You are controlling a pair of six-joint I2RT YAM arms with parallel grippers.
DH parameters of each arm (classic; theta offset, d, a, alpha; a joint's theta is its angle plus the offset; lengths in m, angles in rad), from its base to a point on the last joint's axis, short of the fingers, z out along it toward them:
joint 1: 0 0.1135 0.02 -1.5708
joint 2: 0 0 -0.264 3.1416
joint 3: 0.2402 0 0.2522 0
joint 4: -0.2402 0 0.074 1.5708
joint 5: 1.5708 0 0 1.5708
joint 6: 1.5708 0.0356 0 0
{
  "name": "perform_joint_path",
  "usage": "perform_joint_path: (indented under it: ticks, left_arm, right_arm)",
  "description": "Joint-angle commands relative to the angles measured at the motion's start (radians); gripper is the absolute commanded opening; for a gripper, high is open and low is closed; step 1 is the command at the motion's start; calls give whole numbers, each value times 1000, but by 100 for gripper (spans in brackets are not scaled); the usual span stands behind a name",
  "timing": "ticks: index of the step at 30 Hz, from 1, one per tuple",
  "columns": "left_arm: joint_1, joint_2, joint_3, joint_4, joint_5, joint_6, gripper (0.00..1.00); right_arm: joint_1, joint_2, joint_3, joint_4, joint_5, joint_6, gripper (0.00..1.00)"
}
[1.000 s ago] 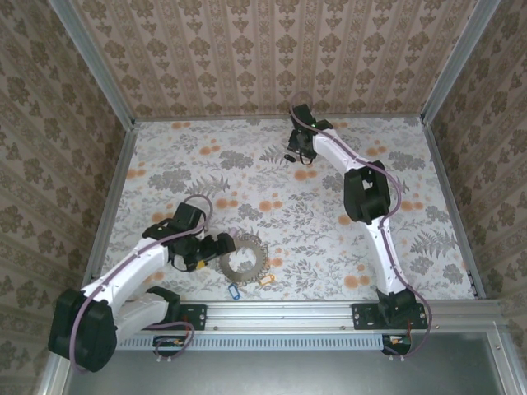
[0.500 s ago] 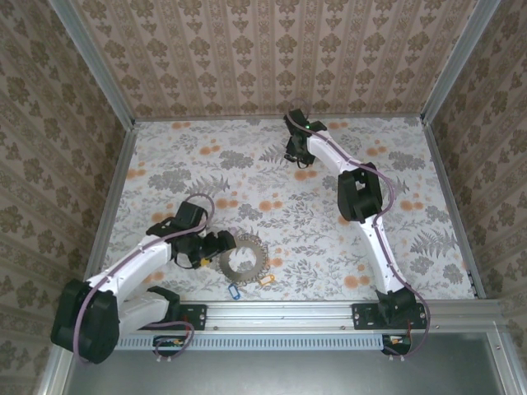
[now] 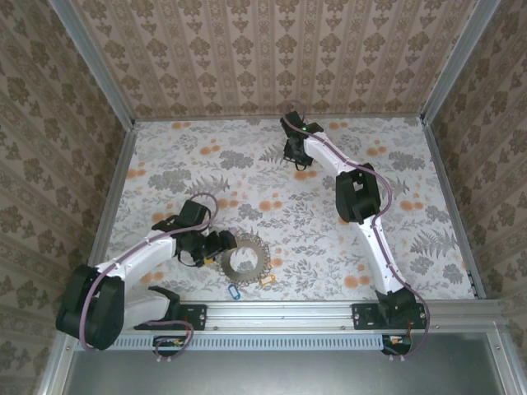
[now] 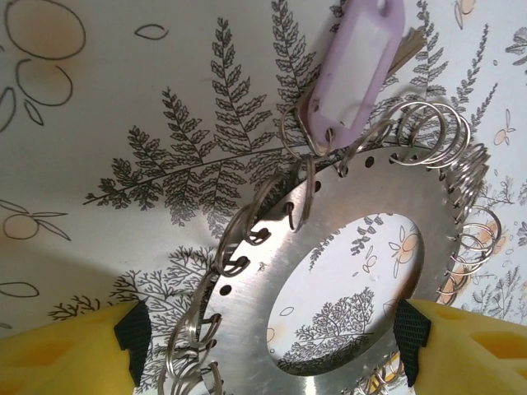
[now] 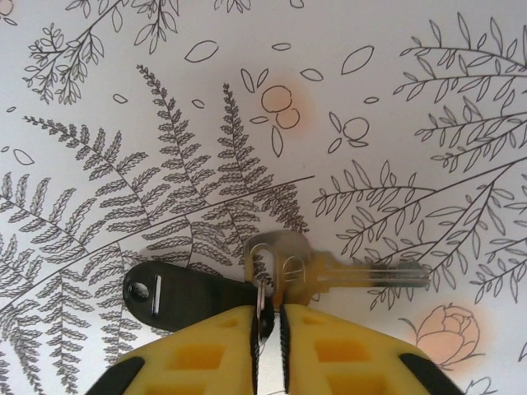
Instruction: Put the keys on the keyring
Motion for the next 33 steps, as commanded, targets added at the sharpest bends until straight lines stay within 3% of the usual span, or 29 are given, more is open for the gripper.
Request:
perform_joint_path:
  ticks: [1, 6, 15, 20, 26, 33]
  left_arm:
    - [-6, 18, 18, 7, 13, 9, 81]
    - [-47, 70, 46, 30, 15, 11, 82]
    - [-114, 194, 140, 55, 18, 31, 81]
    - [-174, 274, 210, 61, 10, 42, 81]
    - [-248, 423, 347, 82, 34, 64, 80]
    - [-336, 651, 611, 56, 87, 126, 78]
  right_arm:
    - [-10, -28, -8, 2, 26, -23, 19]
    - [-17, -22, -8, 26, 20, -21, 21]
    - [-22, -26, -8, 19, 2, -43, 2]
    - [-28, -93, -44, 19, -48, -117, 0]
    - [-56, -302, -276, 84, -73, -196, 0]
    - [-103, -661, -776, 273, -74, -114, 0]
